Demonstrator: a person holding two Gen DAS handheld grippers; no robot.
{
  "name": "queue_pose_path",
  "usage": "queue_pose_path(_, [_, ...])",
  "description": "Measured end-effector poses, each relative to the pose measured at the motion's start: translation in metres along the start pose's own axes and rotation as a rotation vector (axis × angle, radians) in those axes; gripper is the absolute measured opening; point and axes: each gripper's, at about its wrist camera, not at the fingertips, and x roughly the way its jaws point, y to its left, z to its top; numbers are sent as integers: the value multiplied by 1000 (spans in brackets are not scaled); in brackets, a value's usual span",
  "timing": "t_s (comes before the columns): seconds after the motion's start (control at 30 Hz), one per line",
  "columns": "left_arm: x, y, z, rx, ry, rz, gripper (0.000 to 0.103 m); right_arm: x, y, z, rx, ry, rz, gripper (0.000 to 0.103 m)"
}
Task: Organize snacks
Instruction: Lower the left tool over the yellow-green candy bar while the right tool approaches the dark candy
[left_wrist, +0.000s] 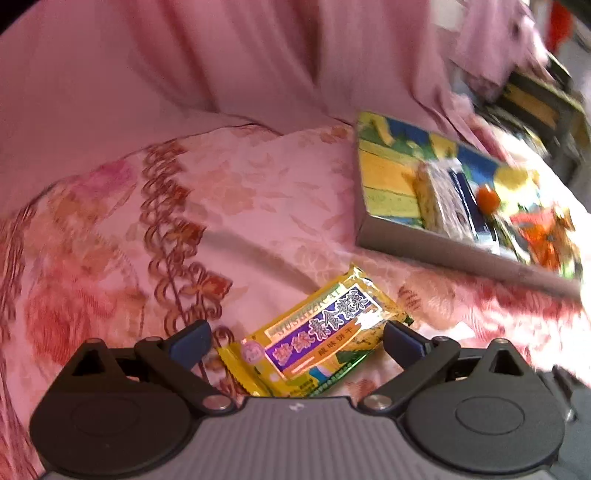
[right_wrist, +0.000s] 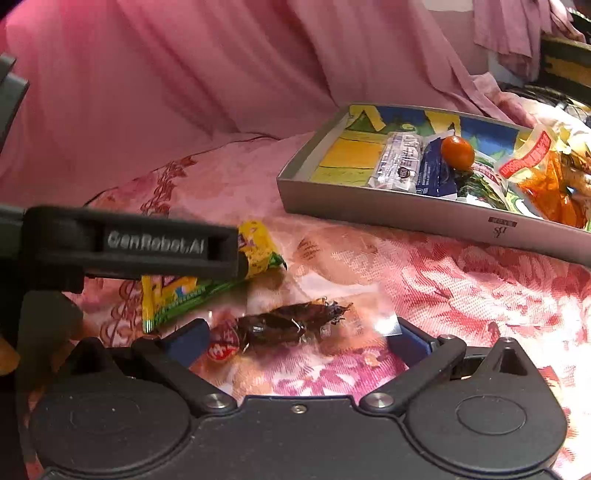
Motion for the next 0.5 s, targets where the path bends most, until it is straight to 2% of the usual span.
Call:
queue_pose_path(0.23, [4,6,20,226,31,-40,101,9,7,7,44,5,-42,102])
queue_pose_path(0.5, [5,7,18,287,38,-80,91,20,20,5,-32,14,-95,102])
